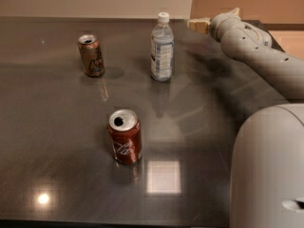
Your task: Move blue plastic bottle near coke can
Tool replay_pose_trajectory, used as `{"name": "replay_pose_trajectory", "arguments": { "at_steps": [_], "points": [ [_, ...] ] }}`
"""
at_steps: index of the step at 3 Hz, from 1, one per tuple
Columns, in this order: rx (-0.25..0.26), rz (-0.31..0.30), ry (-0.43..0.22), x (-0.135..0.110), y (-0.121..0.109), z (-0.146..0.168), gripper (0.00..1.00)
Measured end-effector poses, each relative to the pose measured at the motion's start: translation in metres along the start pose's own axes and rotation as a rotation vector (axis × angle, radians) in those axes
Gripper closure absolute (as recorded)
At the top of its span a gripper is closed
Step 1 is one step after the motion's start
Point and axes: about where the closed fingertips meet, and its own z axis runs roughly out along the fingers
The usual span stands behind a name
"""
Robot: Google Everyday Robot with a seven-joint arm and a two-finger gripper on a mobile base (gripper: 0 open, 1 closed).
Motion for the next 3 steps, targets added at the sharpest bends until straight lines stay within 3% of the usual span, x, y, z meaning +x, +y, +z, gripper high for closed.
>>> {"name": "replay_pose_trajectory", "arguments": {
  "at_steps": [2, 3],
  "points": [
    [-0.012, 0.002, -0.027, -0.005, 0.001, 0.019, 0.0],
    [-0.021, -0.014, -0.008, -0.003, -0.001, 0.042, 0.0]
  ]
}}
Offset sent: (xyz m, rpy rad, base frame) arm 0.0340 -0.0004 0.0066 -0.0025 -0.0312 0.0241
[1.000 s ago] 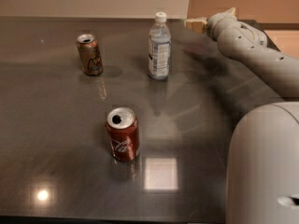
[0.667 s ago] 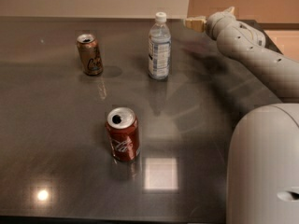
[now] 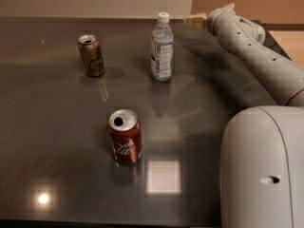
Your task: Move blue plastic bottle near coke can
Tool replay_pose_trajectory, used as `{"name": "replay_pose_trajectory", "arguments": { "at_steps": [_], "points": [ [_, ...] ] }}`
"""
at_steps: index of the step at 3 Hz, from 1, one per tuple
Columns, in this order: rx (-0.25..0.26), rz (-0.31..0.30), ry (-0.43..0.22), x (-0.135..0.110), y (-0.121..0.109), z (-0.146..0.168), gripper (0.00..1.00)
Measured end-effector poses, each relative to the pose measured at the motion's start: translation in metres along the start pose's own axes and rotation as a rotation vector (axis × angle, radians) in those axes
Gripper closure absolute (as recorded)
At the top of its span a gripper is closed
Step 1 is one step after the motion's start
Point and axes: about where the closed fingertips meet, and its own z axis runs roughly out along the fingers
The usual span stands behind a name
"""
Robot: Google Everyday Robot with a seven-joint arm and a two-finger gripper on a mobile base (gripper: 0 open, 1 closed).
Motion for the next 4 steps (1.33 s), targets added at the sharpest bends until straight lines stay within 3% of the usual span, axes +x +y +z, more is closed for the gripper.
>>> {"name": "replay_pose_trajectory", "arguments": {
  "at_steps": [4],
  "points": [
    [-0.001, 0.008, 0.062, 0.021, -0.013, -0.006, 0.0]
  ]
}}
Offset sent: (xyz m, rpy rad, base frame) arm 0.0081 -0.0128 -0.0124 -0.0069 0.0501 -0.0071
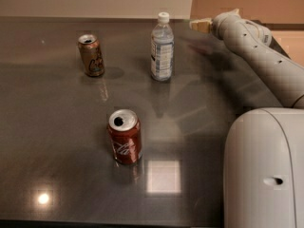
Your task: Move blue plastic bottle near coke can
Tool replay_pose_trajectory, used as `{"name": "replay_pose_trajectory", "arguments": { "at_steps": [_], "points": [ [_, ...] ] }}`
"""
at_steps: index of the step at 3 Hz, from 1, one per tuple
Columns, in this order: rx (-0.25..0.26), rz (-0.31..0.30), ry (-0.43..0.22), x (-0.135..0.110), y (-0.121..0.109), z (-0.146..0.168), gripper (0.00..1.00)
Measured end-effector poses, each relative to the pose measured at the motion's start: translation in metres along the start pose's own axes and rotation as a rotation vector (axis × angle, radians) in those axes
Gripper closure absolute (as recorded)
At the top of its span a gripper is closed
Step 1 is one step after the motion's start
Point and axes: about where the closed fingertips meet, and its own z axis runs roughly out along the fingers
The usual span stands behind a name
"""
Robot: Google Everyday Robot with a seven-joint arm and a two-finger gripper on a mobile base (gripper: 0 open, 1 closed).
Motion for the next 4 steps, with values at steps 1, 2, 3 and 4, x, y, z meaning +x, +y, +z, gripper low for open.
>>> {"name": "replay_pose_trajectory", "arguments": {
  "at_steps": [1, 2, 3, 4],
  "points": [
    [0.01, -0.006, -0.006, -0.002, -0.01, -0.021, 0.0],
    [0.019, -0.008, -0.026, -0.011, -0.018, -0.05, 0.0],
    [0.033, 0.008, -0.065, -0.03, -0.026, -0.094, 0.0],
    [0.046, 0.002, -0.095, -0.048, -0.029, -0.139, 0.0]
  ]
}}
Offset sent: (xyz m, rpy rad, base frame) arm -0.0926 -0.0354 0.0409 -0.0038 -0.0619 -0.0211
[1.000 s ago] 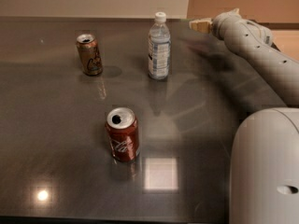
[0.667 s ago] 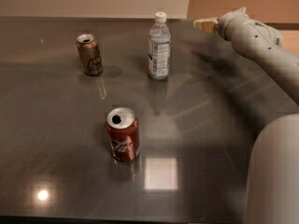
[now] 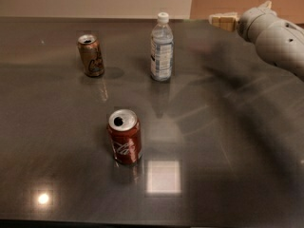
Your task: Move blue plastic bottle near coke can
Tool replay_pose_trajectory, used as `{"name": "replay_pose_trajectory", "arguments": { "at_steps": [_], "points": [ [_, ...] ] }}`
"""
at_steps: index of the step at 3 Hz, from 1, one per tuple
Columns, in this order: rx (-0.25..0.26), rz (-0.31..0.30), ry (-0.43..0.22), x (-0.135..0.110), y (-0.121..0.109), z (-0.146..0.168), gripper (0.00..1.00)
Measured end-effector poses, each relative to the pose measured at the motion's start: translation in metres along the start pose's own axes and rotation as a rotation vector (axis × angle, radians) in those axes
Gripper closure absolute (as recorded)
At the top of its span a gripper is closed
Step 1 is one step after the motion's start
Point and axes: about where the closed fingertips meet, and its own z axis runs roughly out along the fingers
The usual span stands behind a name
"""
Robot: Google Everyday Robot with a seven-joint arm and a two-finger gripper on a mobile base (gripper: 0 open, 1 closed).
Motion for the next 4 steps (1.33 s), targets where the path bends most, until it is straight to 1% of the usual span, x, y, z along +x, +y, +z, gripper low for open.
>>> {"name": "replay_pose_trajectory", "arguments": {
  "at_steps": [2, 4],
  "points": [
    [0.012, -0.043, -0.051, -0.037, -0.003, -0.073, 0.0],
    [0.034, -0.062, -0.121, -0.072, -0.011, -0.116, 0.0]
  ]
}}
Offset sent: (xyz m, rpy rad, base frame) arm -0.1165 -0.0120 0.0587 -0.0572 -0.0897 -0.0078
